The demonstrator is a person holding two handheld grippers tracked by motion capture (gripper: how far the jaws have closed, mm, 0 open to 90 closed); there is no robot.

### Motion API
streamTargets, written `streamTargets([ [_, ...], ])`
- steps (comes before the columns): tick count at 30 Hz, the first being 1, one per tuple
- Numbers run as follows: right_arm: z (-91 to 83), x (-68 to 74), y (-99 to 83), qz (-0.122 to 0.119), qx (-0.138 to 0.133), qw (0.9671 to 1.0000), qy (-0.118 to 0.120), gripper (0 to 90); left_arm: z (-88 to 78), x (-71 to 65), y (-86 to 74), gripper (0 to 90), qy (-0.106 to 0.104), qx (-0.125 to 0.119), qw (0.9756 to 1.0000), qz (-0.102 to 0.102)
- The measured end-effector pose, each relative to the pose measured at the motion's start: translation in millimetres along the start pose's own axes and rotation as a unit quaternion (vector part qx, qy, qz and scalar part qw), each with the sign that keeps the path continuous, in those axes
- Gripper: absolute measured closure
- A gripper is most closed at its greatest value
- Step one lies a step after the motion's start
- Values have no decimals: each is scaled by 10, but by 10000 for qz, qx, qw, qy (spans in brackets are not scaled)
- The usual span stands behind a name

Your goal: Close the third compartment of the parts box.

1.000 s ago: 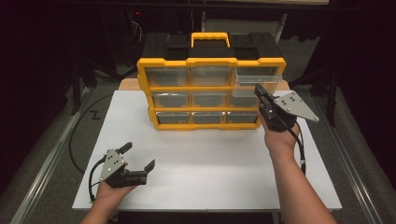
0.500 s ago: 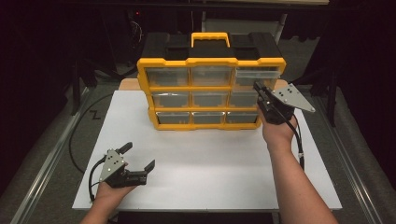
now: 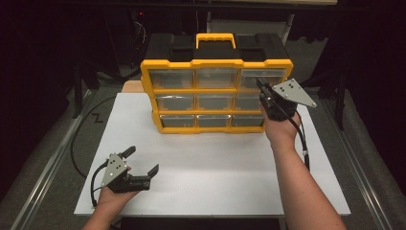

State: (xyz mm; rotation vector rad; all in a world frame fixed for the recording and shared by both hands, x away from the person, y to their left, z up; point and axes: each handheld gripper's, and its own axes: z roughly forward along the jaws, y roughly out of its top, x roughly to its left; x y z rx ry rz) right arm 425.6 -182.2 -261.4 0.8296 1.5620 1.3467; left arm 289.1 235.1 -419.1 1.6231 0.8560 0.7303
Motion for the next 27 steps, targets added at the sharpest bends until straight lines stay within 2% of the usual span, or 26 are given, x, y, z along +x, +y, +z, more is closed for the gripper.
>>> streamTargets([
  [16, 152, -15, 33, -33, 152, 9998, -87, 900, 0, 1, -1, 4, -11, 5, 10000, 6],
  [23, 141, -11, 38, -54, 181, 9998, -84, 900, 1, -2, -1, 4, -9, 4, 10000, 13],
  [27, 110, -10, 31, -25, 253, 9997, 17, 856, 6, 0, -4, 4, -13, 16, 10000, 16],
])
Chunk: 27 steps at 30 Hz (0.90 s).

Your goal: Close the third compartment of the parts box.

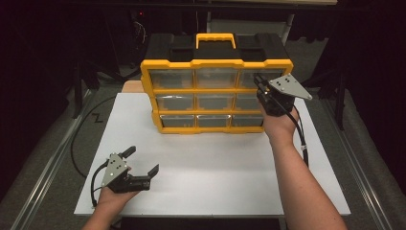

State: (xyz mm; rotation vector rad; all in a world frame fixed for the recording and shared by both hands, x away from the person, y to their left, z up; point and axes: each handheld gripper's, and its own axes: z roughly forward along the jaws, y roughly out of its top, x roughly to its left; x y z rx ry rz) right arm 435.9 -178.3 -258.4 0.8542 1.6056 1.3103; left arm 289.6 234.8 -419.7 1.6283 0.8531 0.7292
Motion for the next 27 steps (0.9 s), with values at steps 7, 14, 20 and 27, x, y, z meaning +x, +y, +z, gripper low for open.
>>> streamTargets([
  [7, -138, 59, -47, -6, 58, 9996, 269, 747, 10, -9, -1, 4, -12, 29, 10000, 43],
  [14, -324, 125, -155, 83, 204, 9976, 650, 604, 12, -10, -1, 4, -3, 34, 10000, 37],
  [20, -494, 165, -315, 160, 347, 9949, 939, 503, 14, -9, -3, 3, -1, 40, 10000, 28],
  [27, -655, 194, -572, 327, 510, 9915, 1153, 348, 17, 0, -4, 4, 14, 57, 10000, 28],
])
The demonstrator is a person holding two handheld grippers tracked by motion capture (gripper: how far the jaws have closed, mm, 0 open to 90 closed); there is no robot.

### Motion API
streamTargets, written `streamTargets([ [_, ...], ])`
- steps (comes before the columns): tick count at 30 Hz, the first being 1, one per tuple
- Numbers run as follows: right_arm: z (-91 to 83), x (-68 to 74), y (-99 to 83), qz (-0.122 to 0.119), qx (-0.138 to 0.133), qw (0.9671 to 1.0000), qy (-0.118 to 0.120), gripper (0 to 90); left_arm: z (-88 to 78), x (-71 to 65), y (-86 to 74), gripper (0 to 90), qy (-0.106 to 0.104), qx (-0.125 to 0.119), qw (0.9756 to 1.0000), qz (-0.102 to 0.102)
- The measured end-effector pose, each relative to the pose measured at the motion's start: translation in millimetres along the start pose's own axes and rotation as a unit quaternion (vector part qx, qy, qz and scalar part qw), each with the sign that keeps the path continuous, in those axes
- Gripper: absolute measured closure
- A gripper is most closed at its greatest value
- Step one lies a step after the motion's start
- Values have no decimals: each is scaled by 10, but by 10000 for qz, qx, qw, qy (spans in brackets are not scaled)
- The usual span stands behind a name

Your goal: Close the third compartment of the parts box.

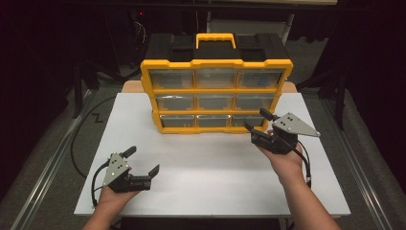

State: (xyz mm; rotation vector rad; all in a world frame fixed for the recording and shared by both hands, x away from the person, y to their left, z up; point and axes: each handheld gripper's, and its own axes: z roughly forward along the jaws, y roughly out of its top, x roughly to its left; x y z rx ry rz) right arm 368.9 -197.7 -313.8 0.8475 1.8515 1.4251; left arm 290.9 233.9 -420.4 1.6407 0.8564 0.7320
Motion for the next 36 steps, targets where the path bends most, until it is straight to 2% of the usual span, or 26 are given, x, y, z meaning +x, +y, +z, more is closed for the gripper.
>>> streamTargets([
  [2, -22, 17, -82, 24, 84, 9999, 83, 302, 1, 4, -2, 4, 10, 11, 10000, 0],
  [8, -127, 75, -340, 13, 254, 9996, 118, 197, 4, 7, -6, 4, 27, 20, 10000, -9],
  [12, -228, 75, -508, 165, 315, 9993, 125, 150, -3, 6, -3, 4, 35, 13, 10000, -11],
  [19, -450, 29, -762, 335, 335, 9988, -83, 11, -11, 2, 0, 3, 47, -14, 10000, -52],
  [22, -496, -4, -877, 298, 384, 9987, -171, 11, -1, 1, -1, 4, 68, -9, 9999, -78],
  [26, -493, -37, -983, 375, 578, 9975, -128, 11, 7, 6, -2, 3, 103, 9, 9999, -121],
  [33, -506, -29, -992, 225, 507, 9984, -148, 11, 14, -6, 2, 3, 147, 36, 9998, -111],
  [36, -519, -23, -1011, 144, 546, 9983, -167, 11, 38, -2, 19, 4, 169, -12, 9997, -187],
])
